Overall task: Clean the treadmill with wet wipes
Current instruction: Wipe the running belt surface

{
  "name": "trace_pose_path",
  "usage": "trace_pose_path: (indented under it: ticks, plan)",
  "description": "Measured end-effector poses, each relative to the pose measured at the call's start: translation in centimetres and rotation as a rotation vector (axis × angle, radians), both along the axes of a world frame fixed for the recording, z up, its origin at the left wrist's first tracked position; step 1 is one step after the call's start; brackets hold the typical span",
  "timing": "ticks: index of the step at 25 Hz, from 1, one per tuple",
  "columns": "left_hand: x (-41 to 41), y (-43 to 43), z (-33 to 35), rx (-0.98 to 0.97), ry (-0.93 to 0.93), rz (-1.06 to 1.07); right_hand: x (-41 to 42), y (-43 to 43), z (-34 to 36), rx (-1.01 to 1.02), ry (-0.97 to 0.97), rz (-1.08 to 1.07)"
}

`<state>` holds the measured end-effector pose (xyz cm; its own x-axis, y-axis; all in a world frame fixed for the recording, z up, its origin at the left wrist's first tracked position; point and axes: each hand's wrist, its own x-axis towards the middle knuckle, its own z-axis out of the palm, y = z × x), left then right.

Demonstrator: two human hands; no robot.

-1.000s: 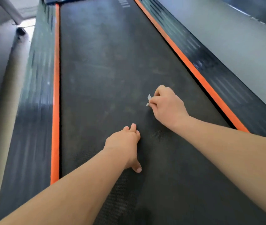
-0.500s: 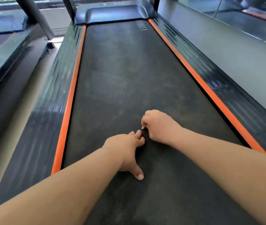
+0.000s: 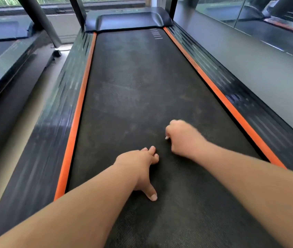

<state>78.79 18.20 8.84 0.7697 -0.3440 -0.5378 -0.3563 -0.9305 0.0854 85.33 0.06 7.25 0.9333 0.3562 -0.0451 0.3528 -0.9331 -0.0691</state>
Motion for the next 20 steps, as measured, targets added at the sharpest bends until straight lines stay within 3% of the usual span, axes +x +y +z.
trace_pose_path:
  ticks: [2, 5, 7, 10, 12, 17, 20]
  plan:
    - [0.2, 0.1, -0.2, 0.0, 0.005, 0.007, 1.4, -5.0, 0.5, -0.093, -0.066, -0.247]
    - [0.3, 0.1, -0.5, 0.0, 0.007, 0.018, 1.4, -8.7, 0.6, -0.064, -0.072, -0.539]
    - [0.1, 0.2, -0.5, 0.003, 0.017, 0.042, -0.1, -5.7, 0.0, -0.002, -0.069, -0.429]
    - [-0.2, 0.0, -0.4, 0.0, 0.015, 0.052, -5.0, -0.6, -1.2, 0.185, 0.077, -0.037]
    - [-0.1, -0.2, -0.3, -0.002, 0.016, 0.051, -5.9, -1.9, -1.4, 0.181, 0.079, 0.083]
    - [0.1, -0.3, -0.1, -0.02, 0.035, 0.077, -2.9, -9.1, -0.3, -0.046, -0.085, -0.371]
    - [0.2, -0.6, -0.1, -0.008, 0.031, 0.068, -6.9, -5.0, -0.4, 0.147, 0.027, -0.251]
